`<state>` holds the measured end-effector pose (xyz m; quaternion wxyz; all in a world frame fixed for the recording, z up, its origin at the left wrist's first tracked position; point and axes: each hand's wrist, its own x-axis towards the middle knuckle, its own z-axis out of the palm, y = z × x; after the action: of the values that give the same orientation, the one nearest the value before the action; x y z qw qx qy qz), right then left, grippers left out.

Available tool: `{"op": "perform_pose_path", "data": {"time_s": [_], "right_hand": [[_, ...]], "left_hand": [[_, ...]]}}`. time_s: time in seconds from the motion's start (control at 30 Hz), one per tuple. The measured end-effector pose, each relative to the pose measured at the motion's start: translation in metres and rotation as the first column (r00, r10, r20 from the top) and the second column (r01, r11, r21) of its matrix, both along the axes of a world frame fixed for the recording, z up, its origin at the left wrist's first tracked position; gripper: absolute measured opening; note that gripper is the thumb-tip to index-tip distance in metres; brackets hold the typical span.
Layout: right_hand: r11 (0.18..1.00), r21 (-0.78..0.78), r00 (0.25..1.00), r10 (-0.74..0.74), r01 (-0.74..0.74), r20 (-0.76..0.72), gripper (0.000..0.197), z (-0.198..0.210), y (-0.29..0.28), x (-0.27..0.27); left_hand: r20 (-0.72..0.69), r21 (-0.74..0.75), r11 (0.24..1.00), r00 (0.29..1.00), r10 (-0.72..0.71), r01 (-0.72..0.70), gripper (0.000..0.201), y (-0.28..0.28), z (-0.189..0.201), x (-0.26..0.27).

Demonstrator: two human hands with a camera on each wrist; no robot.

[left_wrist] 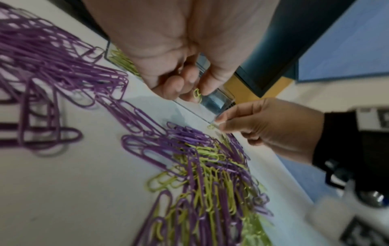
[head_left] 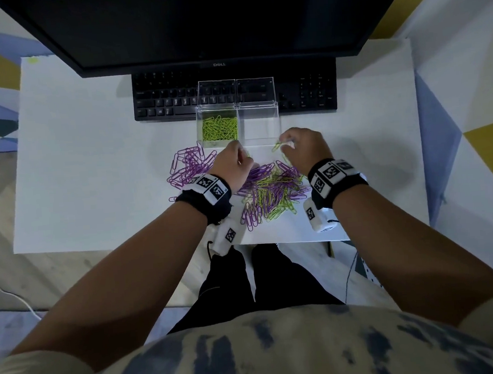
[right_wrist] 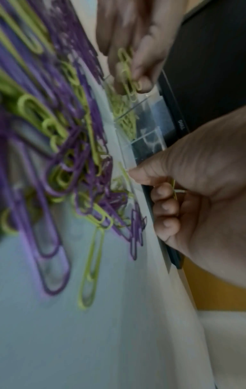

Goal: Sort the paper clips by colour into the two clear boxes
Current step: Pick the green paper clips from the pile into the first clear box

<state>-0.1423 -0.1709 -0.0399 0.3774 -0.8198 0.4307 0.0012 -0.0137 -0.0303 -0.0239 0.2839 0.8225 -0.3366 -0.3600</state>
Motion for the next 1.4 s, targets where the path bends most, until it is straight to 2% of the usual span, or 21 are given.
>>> {"op": "perform_pose_path", "data": {"time_s": [0.13, 0.23, 0.33, 0.4, 0.47, 0.5, 0.53, 0.6, 0.67, 0.7, 0.77, 0.8, 0.87, 0.9, 0.97, 1.03, 1.13, 1.2, 1.27, 1.33, 1.4], "right_hand": [[0.995, -0.081, 0.997, 0.057, -0.061, -0.046, 0.018, -0.006, 0.006, 0.001], [0.984, -0.138, 0.99, 0.1, -0.114, -0.103, 0.016, -0.007, 0.012, 0.002], [0.985, -0.128, 0.99, 0.106, -0.118, -0.096, 0.018, -0.006, 0.015, 0.0], [1.0, -0.026, 1.0, 0.008, -0.008, -0.008, 0.012, -0.003, 0.013, -0.003], [0.981, 0.105, 0.986, -0.164, 0.16, 0.025, 0.011, 0.001, 0.008, -0.008], [0.958, 0.162, 0.97, -0.242, 0.235, 0.024, 0.015, 0.003, 0.005, -0.011], [0.921, 0.245, 0.947, -0.321, 0.303, 0.034, 0.017, 0.005, 0.001, -0.015], [0.771, 0.48, 0.85, -0.518, 0.417, 0.094, 0.011, 0.009, -0.002, -0.024], [0.618, 0.649, 0.738, -0.662, 0.443, 0.127, 0.011, 0.012, -0.005, -0.03], [0.582, 0.686, 0.716, -0.686, 0.438, 0.125, 0.018, 0.013, -0.007, -0.032], [0.569, 0.71, 0.724, -0.68, 0.415, 0.121, 0.028, 0.014, -0.011, -0.034], [0.572, 0.711, 0.739, -0.665, 0.409, 0.11, 0.029, 0.015, -0.012, -0.034], [0.599, 0.694, 0.785, -0.615, 0.4, 0.079, 0.017, 0.015, -0.014, -0.031], [0.639, 0.66, 0.819, -0.571, 0.394, 0.064, 0.011, 0.014, -0.014, -0.029], [0.787, 0.509, 0.907, -0.421, 0.349, 0.029, 0.014, 0.009, -0.015, -0.023], [0.913, 0.3, 0.958, -0.286, 0.276, -0.011, 0.015, 0.005, -0.014, -0.015], [0.974, 0.098, 0.975, -0.196, 0.206, -0.104, 0.02, 0.0, -0.012, -0.003], [0.991, 0.043, 0.973, -0.115, 0.125, -0.198, 0.021, 0.0, -0.009, 0.004], [0.996, 0.027, 0.966, -0.071, 0.08, -0.25, 0.014, 0.0, -0.005, 0.01], [0.999, 0.016, 0.96, -0.036, 0.043, -0.277, 0.02, 0.0, -0.001, 0.013], [1.0, 0.014, 0.964, 0.002, 0.002, -0.265, 0.016, 0.0, 0.002, 0.014]], "left_hand": [[-0.198, -0.031, 0.982, 0.964, 0.175, -0.185, 0.006, 0.005, 0.001, -0.001], [-0.445, 0.019, 0.949, 0.847, 0.29, -0.315, 0.021, 0.006, 0.001, 0.0], [-0.579, 0.068, 0.922, 0.738, 0.348, -0.381, 0.033, 0.007, 0.002, 0.003], [-0.663, 0.079, 0.879, 0.634, 0.398, -0.469, 0.033, 0.008, 0.001, 0.004], [-0.722, 0.119, 0.825, 0.523, 0.454, -0.552, 0.031, 0.007, 0.0, 0.004], [-0.718, 0.145, 0.816, 0.508, 0.476, -0.559, 0.03, 0.006, -0.001, 0.004], [-0.688, 0.159, 0.828, 0.541, 0.484, -0.538, 0.03, 0.004, 0.0, 0.004], [-0.539, 0.136, 0.892, 0.723, 0.433, -0.432, 0.027, 0.002, 0.0, 0.003], [-0.286, 0.07, 0.969, 0.926, 0.246, -0.235, 0.016, 0.001, -0.003, 0.003], [-0.143, 0.053, 0.992, 0.982, 0.121, -0.115, 0.011, 0.001, -0.006, 0.003], [0.078, 0.1, 0.989, 0.991, -0.113, 0.105, 0.011, 0.001, -0.01, 0.005], [0.139, 0.138, 0.972, 0.968, -0.207, 0.188, 0.014, 0.0, -0.012, 0.006], [0.205, 0.195, 0.94, 0.926, -0.317, 0.279, 0.019, -0.001, -0.012, 0.004], [0.236, 0.213, 0.931, 0.909, -0.344, 0.297, 0.018, -0.001, -0.012, 0.003], [0.27, 0.238, 0.922, 0.891, -0.365, 0.305, 0.016, -0.003, -0.012, 0.002], [0.256, 0.273, 0.915, 0.895, -0.366, 0.296, 0.016, -0.004, -0.012, 0.001], [0.228, 0.253, 0.933, 0.922, -0.314, 0.256, 0.018, -0.003, -0.015, 0.001], [0.192, 0.193, 0.961, 0.953, -0.235, 0.198, 0.014, -0.003, -0.014, 0.001], [0.127, 0.11, 0.984, 0.98, -0.152, 0.138, 0.007, -0.003, -0.008, 0.0], [0.011, 0.065, 0.996, 0.998, -0.066, 0.065, 0.013, -0.002, 0.002, -0.004], [-0.126, 0.044, 0.998, 0.99, 0.058, -0.053, 0.016, -0.002, 0.005, -0.007]]}}
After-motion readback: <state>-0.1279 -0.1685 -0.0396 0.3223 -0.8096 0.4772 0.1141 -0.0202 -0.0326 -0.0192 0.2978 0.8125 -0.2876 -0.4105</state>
